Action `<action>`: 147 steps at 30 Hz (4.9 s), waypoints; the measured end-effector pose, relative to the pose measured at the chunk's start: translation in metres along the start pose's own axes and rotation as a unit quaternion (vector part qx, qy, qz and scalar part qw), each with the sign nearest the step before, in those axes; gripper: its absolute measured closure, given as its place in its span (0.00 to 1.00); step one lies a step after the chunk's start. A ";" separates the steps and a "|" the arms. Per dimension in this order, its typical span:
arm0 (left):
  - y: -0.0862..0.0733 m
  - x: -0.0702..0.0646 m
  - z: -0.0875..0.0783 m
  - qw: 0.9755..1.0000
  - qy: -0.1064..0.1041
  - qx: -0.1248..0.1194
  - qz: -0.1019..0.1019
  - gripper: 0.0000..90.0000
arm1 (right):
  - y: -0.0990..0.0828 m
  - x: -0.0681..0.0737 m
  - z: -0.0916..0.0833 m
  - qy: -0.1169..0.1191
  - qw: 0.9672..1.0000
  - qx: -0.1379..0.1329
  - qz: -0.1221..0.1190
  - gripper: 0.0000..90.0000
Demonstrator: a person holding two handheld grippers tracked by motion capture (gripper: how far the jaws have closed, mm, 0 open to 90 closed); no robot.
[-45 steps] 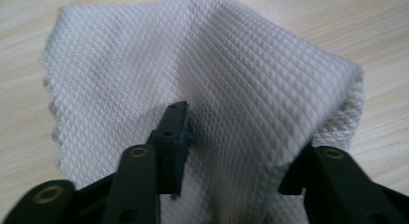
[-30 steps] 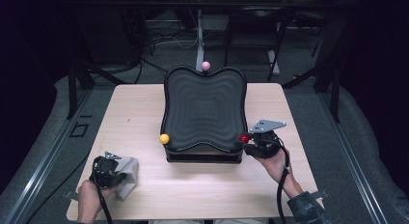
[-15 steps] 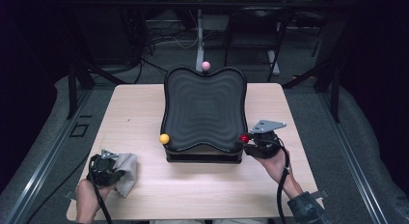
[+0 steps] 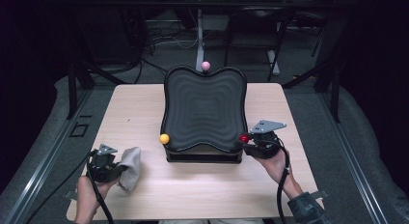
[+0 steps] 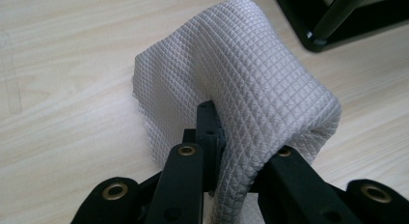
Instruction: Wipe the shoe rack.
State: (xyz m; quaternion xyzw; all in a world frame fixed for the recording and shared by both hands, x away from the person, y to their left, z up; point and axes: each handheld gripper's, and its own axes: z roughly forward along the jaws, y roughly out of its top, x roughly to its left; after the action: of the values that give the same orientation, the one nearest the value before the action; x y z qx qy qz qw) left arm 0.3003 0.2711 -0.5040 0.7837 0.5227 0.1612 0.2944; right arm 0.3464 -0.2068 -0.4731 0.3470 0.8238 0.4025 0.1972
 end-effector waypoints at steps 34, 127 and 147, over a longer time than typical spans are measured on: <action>0.142 -0.046 -0.031 0.991 -0.005 -0.103 0.090 0.91 | -0.001 0.000 0.000 -0.003 1.000 -0.002 -0.001 0.66; 0.169 -0.097 0.053 0.992 -0.023 -0.033 0.122 0.94 | -0.010 -0.012 -0.010 0.027 0.999 -0.008 -0.019 0.67; 0.140 -0.102 0.047 0.990 -0.033 -0.032 0.135 0.94 | -0.010 -0.012 -0.010 0.026 0.999 -0.008 -0.020 0.66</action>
State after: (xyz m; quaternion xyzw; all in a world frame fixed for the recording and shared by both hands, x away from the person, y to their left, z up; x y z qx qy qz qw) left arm 0.3870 0.1251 -0.4467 0.8420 0.3966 0.1906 0.3121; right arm 0.3440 -0.2255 -0.4746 0.3184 0.8323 0.4140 0.1860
